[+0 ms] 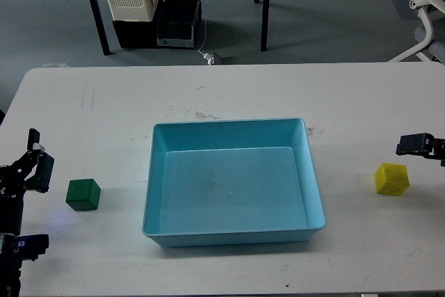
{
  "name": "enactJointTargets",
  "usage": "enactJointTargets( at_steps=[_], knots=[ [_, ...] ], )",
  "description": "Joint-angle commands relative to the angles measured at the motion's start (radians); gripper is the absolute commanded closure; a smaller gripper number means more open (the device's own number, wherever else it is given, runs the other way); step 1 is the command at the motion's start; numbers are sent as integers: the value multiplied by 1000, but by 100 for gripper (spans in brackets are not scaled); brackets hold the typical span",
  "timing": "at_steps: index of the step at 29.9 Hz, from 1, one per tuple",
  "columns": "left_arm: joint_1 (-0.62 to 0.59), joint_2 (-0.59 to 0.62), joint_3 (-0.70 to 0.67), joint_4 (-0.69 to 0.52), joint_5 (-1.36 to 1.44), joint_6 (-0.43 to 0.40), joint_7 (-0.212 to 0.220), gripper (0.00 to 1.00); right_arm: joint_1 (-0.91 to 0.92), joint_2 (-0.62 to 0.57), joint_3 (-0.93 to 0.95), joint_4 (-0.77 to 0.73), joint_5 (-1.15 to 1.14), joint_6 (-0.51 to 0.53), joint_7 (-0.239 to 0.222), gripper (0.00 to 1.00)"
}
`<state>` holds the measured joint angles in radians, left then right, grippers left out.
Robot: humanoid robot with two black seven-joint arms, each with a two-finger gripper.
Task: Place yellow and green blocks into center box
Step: 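Move the right gripper down onto the yellow cube and close it, then lift the yellow cube and carry it over the blue box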
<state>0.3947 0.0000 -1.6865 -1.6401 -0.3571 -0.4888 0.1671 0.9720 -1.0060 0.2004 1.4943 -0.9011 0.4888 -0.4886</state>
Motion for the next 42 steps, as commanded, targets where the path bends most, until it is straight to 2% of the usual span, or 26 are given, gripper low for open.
enactJointTargets(
  at_steps=[1, 20, 29, 30, 31, 32, 34, 35, 36, 37, 42],
  knots=[
    [-7, 0, 1, 13, 0, 0, 0, 0, 2, 52, -22, -32, -5, 0, 0, 0],
    [-16, 0, 1, 48, 3, 0, 0, 0, -50, 222, -21, -183, -48, 0, 0, 0],
    [-16, 0, 2, 55, 6, 0, 0, 0, -72, 253, -19, -204, -50, 0, 0, 1],
    [-16, 0, 2, 57, 6, 0, 0, 0, -73, 256, -21, -204, -53, 0, 0, 3],
    [-16, 0, 2, 57, 6, 0, 2, 0, -78, 257, -21, -204, -61, 0, 0, 10],
    [-16, 0, 2, 57, 7, 0, 2, 0, -85, 257, -21, -203, -71, 0, 0, 19],
    [-17, 0, 7, 57, 7, 0, 0, 0, -96, 257, -21, -201, -96, 0, 0, 50],
    [-17, 0, 11, 57, 7, 0, 0, 0, -99, 257, -21, -201, -110, 0, 0, 61],
    [-19, 0, 14, 57, 7, 0, 0, 0, -104, 257, -21, -201, -128, 0, 0, 68],
    [-19, 0, 16, 57, 7, 0, 0, 0, -107, 257, -19, -198, -149, 0, 0, 72],
    [-19, 0, 37, 57, 9, 0, 0, 0, -107, 242, -12, -164, -160, 0, 0, 79]
  ],
)
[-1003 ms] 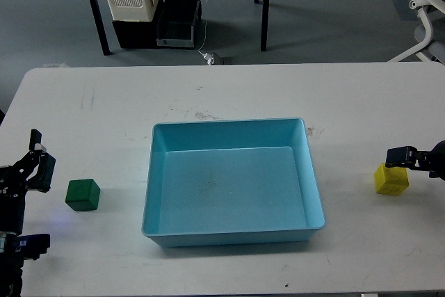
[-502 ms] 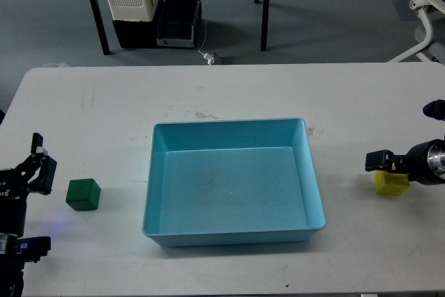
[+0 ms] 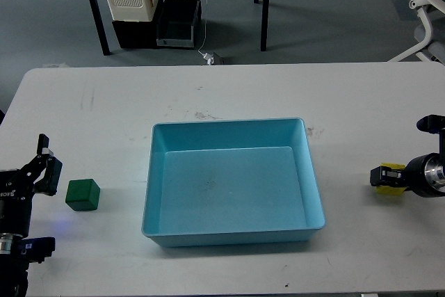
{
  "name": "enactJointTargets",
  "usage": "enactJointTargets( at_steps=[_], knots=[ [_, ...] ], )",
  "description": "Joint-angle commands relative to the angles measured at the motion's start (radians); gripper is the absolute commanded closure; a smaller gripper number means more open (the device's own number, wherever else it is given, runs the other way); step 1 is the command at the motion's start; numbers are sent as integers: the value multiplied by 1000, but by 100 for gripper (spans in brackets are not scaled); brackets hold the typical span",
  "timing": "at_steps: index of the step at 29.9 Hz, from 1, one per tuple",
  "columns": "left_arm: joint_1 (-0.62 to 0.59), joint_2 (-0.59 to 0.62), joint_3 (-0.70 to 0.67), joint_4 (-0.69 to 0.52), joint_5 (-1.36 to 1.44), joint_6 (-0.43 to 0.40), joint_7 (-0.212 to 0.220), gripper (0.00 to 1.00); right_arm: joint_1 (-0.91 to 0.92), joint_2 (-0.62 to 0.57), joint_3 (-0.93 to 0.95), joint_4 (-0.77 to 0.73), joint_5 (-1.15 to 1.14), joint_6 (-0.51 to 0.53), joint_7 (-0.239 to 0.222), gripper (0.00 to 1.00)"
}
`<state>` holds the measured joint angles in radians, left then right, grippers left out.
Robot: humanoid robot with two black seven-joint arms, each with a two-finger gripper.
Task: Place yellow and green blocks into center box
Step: 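Lift the yellow cube and carry it over the blue box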
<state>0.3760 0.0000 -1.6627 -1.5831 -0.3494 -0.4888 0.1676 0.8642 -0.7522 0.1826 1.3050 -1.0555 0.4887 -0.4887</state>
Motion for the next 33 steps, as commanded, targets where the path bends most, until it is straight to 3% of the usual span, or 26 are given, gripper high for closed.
enactJointTargets(
  at_steps=[1, 3, 4, 12, 20, 26, 33],
  knots=[
    [-2, 0, 15, 0, 1, 0, 0, 0, 2, -18, 11, 42, -6, 0, 0, 81],
    [-3, 0, 20, 0, 0, 0, 0, 0, 9, -33, 15, 74, -6, 0, 0, 88],
    [-3, 0, 20, 0, 0, 0, 0, 0, 12, -39, 17, 85, -8, 0, 0, 99],
    [4, 0, 18, -3, -2, 0, -2, 0, 65, -90, 47, 212, 0, 0, 0, 100],
    [6, 0, 14, -3, 0, 0, -10, 0, 386, -107, 26, 345, 250, 0, 0, 100],
    [11, 0, 9, -2, 0, 0, -14, 0, 579, 100, -170, 341, 278, 0, 0, 100],
    [11, 0, 3, -3, -2, 0, -20, 0, 575, 368, -301, 229, 235, 0, 0, 100]
  ],
)
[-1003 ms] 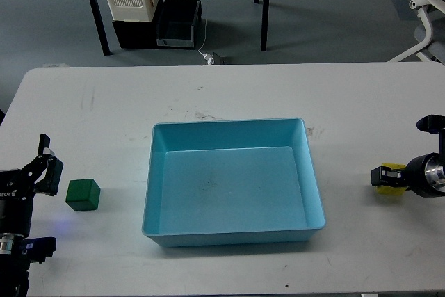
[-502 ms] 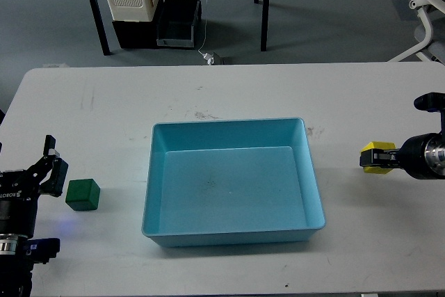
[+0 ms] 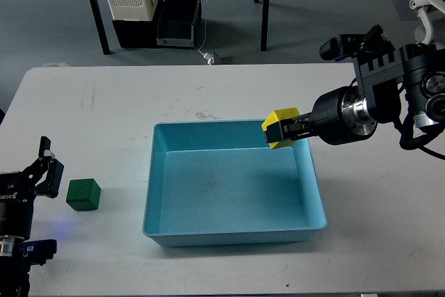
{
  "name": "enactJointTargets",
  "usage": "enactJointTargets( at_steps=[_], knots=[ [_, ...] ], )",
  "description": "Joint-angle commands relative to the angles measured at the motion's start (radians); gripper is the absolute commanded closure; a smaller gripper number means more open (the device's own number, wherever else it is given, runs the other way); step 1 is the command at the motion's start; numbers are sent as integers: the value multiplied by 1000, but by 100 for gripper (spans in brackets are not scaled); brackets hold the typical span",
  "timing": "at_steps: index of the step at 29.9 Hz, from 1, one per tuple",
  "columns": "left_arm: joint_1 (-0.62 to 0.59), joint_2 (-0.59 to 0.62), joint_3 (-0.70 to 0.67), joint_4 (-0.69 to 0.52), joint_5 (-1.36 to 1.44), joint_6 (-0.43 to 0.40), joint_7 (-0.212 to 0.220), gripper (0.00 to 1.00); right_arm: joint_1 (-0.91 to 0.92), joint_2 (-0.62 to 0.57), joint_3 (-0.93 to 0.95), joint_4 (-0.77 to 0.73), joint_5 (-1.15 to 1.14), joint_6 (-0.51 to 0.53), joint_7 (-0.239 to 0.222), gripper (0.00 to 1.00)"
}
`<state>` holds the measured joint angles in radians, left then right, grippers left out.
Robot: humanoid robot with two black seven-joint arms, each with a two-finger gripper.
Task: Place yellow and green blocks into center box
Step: 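Lift the yellow cube and carry it over the blue box, then release the yellow cube into the box and withdraw the right gripper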
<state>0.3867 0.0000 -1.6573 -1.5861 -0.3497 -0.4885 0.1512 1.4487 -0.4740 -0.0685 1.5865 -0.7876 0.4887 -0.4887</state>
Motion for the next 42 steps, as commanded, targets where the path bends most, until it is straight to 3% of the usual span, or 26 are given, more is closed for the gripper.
enactJointTargets(
  at_steps=[1, 6, 9, 12, 13, 15, 16, 28, 38, 42],
  knots=[
    [-2, 0, -3, 0, -2, 0, -10, 0, -17, 119, -60, -75, -53, 0, 0, 100],
    [1, 0, -3, 0, -2, 0, -13, 0, -59, 253, -80, -183, -96, 0, 0, 100],
    [3, 0, -3, 0, -2, 0, -13, 0, -59, 313, -91, -223, -99, 0, 0, 88],
    [3, 0, -3, 1, -2, 0, -15, 0, -59, 337, -108, -226, -98, 0, 0, 60],
    [1, 0, -3, 1, -3, 0, -15, 0, -59, 340, -108, -226, -98, 0, 0, 46],
    [1, 0, -3, 1, -3, 0, -13, 0, -59, 345, -109, -226, -98, 0, 0, 9],
    [0, 0, -3, 1, -3, 0, -13, 0, -59, 345, -109, -226, -98, 0, 0, 2],
    [-3, 0, 1, 1, -3, 0, -13, 0, -7, 311, 8, -286, -85, 0, 0, 1],
    [-3, 0, 10, 0, -5, 0, -12, 0, 72, 135, 194, -371, 28, 0, 0, 1],
    [-6, 0, 11, 1, -3, 0, -12, 0, 33, 109, 323, -462, 248, -16, 0, 0]
  ],
)
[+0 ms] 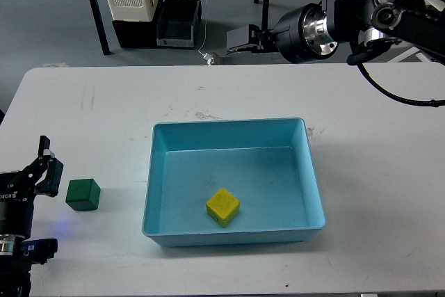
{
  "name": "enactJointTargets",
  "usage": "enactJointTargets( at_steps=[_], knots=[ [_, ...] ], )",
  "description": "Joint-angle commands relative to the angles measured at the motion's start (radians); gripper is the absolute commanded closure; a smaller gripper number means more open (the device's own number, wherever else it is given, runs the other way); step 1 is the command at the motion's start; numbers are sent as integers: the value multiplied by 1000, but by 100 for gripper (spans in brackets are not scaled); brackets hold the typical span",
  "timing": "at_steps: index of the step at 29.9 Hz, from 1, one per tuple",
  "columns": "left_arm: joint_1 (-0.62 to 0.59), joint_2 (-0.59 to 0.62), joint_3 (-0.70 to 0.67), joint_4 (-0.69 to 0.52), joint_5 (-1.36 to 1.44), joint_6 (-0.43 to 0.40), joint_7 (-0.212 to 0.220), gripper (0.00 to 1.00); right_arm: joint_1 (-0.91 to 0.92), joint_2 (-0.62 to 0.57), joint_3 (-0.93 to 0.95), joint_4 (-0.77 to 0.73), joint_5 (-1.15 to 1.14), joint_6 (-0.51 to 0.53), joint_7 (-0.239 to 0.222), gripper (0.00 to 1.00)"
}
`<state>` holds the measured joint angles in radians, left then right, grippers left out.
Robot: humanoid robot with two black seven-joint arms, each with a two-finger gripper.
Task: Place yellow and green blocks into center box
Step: 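Release the yellow cube into the box and withdraw the right gripper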
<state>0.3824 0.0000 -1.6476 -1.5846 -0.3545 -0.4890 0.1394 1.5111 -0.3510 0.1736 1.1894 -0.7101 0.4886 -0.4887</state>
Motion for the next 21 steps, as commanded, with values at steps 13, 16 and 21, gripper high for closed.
enactJointTargets(
  at_steps=[13, 16, 21],
  knots=[
    [-16, 0, 3, 0, 6, 0, 5, 0, -308, -8, 775, -303, 417, -74, 0, 0],
    [-23, 0, 3, 2, 6, 0, 6, 0, -385, 23, 947, -326, 423, -73, 0, 0],
    [-30, 0, 3, 8, 6, 0, 9, 0, -531, 56, 1213, -326, 529, -68, 0, 0]
  ],
)
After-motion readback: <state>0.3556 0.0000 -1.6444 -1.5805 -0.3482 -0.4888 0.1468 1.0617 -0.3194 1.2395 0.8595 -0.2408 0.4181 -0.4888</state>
